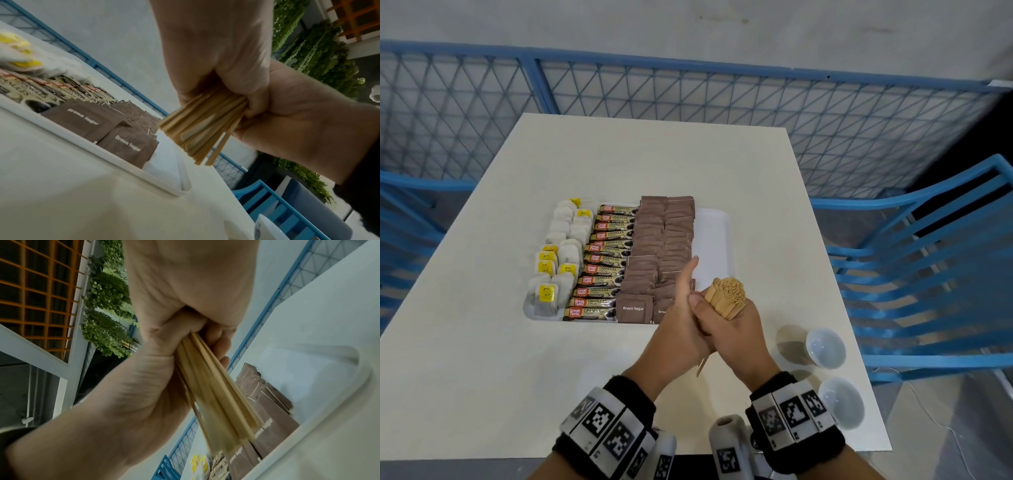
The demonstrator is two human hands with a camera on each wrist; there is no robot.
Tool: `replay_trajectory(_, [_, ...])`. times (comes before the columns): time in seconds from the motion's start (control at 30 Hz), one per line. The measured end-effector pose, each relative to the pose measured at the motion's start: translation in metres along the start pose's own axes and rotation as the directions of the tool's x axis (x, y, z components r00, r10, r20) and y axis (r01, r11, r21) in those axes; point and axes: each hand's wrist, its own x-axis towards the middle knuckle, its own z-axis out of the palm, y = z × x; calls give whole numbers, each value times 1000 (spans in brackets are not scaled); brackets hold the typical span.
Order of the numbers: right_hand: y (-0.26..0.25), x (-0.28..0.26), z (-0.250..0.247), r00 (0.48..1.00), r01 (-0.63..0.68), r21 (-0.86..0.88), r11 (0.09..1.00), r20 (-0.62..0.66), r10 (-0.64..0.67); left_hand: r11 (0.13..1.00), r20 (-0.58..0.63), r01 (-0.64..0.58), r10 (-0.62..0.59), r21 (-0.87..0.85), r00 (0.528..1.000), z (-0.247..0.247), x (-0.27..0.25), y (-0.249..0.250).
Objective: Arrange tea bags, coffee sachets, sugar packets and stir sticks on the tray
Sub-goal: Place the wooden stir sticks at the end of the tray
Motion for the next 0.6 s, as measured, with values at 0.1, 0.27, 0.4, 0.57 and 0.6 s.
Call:
replay_trajectory(0.1, [-3, 1, 2, 1000, -3, -14, 1000, 1, 3, 1000, 66, 29, -29, -1, 997, -7, 2, 2])
replay_trajectory(0.27, [-16, 8, -11, 995, 43, -8, 999, -90, -44, 995, 234, 50, -68, 83, 970, -28, -2, -12])
replay_trajectory(0.4, [-26, 16, -14, 974, 133, -37, 990, -179, -137, 883, 150, 394, -366, -256, 918, -29, -4, -23])
replay_trajectory(0.57, [-35, 17, 8, 964, 224, 34, 974, -154, -216, 336, 388, 642, -577, -689, 719, -24, 9, -15])
replay_trajectory(0.6, [-34, 17, 13, 963, 237, 22, 971, -136, -232, 321, 382, 618, -560, -718, 735, -24, 12, -13])
